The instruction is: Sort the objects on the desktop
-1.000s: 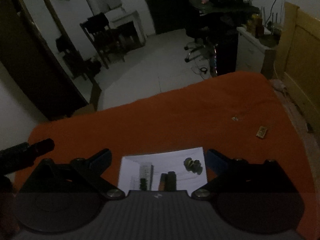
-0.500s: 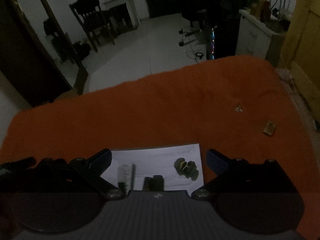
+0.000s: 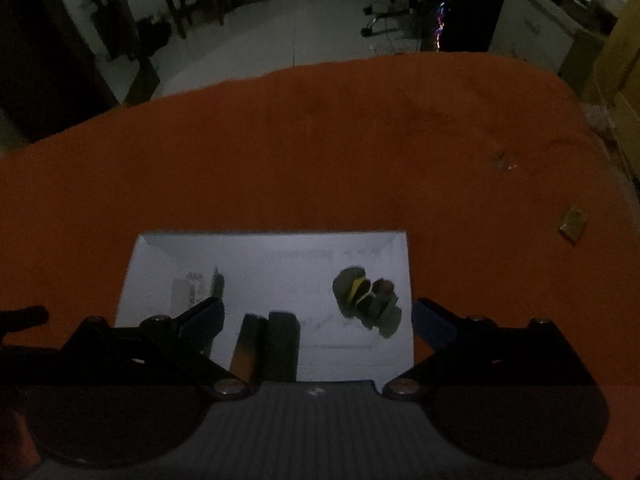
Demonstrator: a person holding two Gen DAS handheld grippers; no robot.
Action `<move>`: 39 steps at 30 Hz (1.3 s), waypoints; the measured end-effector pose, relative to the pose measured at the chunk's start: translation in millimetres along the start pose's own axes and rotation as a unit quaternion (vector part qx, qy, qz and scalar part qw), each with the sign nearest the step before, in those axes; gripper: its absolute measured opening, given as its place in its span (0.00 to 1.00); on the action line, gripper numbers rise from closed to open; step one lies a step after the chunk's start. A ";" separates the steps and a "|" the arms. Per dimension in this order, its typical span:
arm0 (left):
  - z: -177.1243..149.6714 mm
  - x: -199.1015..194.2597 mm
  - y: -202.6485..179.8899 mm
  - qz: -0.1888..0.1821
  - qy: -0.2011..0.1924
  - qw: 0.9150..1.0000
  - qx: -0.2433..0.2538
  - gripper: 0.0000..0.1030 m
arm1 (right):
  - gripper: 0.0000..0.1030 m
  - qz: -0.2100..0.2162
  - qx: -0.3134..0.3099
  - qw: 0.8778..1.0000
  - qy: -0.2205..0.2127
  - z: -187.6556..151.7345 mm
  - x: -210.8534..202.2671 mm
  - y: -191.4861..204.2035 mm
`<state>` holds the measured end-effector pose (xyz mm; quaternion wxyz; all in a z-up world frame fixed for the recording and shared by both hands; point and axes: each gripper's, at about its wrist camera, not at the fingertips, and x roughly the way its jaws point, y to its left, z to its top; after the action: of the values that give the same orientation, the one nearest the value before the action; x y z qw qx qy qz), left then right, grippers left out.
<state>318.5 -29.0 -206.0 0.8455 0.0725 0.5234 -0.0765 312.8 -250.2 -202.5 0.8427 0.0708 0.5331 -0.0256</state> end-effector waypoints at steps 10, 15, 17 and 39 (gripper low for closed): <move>-19.7 18.9 -9.2 -0.020 0.002 0.999 0.034 0.99 | 0.84 -0.010 -0.053 0.998 0.036 -39.3 47.3 34.3; -19.8 32.5 -8.5 -0.017 0.020 0.999 0.024 0.82 | 0.69 -0.008 -0.068 0.997 0.043 -43.8 53.3 47.6; -21.0 35.3 -9.6 -0.023 0.017 0.999 0.026 0.68 | 0.62 -0.005 -0.066 0.997 0.046 -43.5 54.6 49.3; -43.3 62.2 -8.7 -0.037 0.061 0.997 0.008 0.23 | 0.27 -0.010 -0.072 0.995 0.067 -62.6 77.6 52.0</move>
<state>306.3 -32.1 -281.3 0.8078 0.0645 0.5759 -0.1080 296.3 -187.2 -294.1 0.8079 0.0062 0.5892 0.0095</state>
